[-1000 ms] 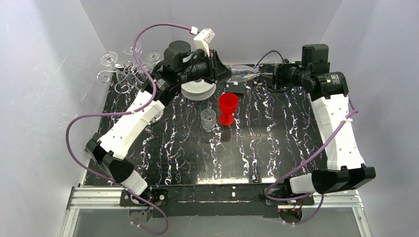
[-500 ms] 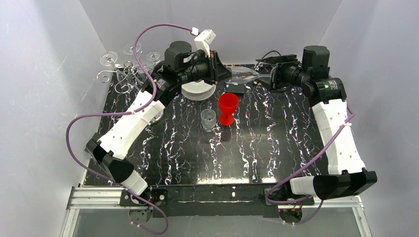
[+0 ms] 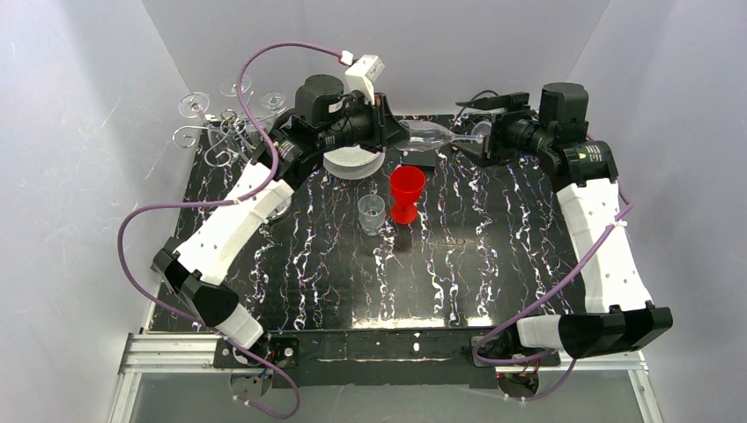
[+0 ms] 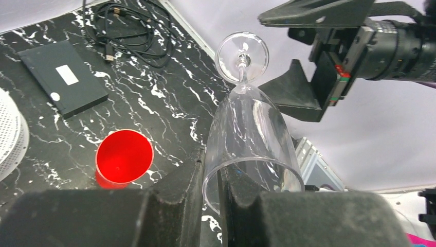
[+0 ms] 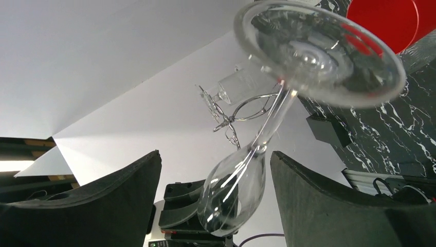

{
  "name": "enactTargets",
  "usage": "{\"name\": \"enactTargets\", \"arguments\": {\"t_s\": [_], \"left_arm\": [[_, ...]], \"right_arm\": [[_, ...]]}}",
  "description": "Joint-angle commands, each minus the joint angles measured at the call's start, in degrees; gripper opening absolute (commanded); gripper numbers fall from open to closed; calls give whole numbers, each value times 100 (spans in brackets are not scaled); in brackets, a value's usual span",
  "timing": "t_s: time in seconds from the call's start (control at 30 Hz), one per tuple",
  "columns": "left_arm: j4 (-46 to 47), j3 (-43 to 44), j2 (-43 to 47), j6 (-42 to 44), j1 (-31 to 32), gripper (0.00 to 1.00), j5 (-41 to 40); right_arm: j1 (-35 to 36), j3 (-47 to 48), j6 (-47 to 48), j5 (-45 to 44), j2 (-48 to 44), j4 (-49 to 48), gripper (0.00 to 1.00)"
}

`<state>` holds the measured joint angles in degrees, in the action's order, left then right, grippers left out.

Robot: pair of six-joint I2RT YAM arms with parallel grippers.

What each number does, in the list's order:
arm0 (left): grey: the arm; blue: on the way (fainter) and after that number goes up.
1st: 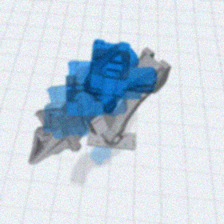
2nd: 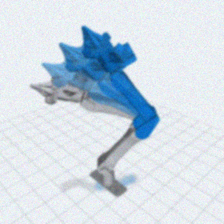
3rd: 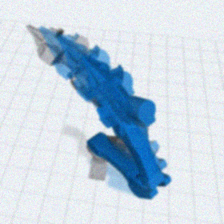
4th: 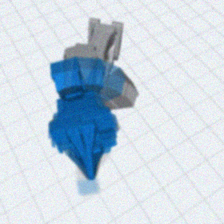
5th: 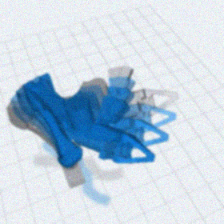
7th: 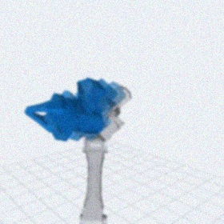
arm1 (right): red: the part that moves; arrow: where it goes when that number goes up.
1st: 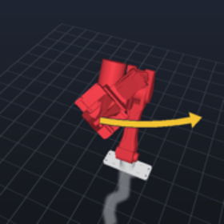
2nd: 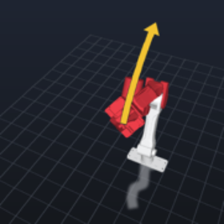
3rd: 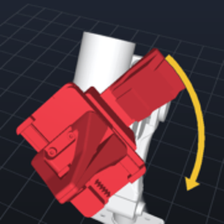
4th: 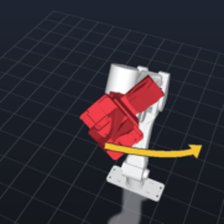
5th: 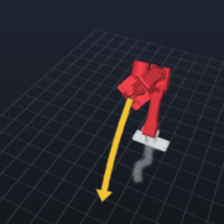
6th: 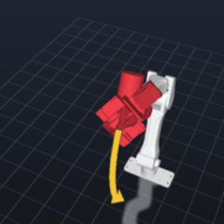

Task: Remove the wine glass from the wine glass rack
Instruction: Place the wine glass at the center of the board.

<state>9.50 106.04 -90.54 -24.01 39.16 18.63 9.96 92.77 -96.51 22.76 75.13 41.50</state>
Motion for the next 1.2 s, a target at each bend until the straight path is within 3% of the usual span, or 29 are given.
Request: {"name": "enactTargets", "arguments": {"t_s": [0.0, 0.23, 0.7, 1.17], "left_arm": [[-64, 314, 245, 344, 30, 0, -390], [-730, 655, 255, 870, 24, 0, -911], [-2745, 1573, 413, 2258, -3, 0, -2254], [-4323, 1971, 604, 2928, -109, 0, -3326]], "right_arm": [[-38, 46, 381, 121, -201, -8, 86], [-62, 82, 864, 305, -147, 183, 87], [-141, 198, 1813, -149, -328, 239, 87], [-143, 251, 2289, -298, -368, 143, 87]]}}
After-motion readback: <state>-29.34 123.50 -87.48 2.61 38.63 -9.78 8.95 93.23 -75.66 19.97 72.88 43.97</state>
